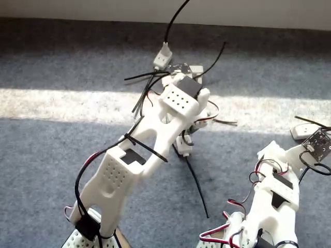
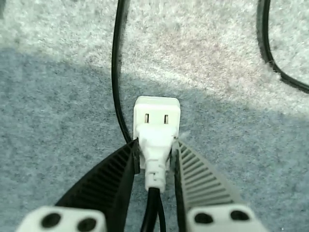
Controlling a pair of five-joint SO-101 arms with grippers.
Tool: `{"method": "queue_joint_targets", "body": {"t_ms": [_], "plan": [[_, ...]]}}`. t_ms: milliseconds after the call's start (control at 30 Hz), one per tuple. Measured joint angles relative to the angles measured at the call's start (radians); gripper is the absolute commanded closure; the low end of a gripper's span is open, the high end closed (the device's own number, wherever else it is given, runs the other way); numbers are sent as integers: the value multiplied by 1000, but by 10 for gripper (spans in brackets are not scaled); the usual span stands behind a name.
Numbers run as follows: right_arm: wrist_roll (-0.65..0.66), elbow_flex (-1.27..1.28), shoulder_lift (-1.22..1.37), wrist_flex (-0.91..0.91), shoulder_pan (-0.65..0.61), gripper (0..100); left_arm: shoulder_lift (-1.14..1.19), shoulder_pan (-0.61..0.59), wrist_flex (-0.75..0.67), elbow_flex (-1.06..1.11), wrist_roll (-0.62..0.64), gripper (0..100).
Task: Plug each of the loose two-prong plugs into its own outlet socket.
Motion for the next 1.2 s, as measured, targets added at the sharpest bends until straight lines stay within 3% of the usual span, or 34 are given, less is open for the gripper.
{"method": "queue_joint_targets", "body": {"t_ms": [500, 733, 1200], "plan": [[3, 0, 0, -6, 0, 989, 15, -11, 15, 0, -117, 992], [3, 0, 0, -9, 0, 989, 17, -12, 21, 0, -230, 992], [3, 0, 0, -9, 0, 989, 8, -38, 18, 176, -396, 992]]}}
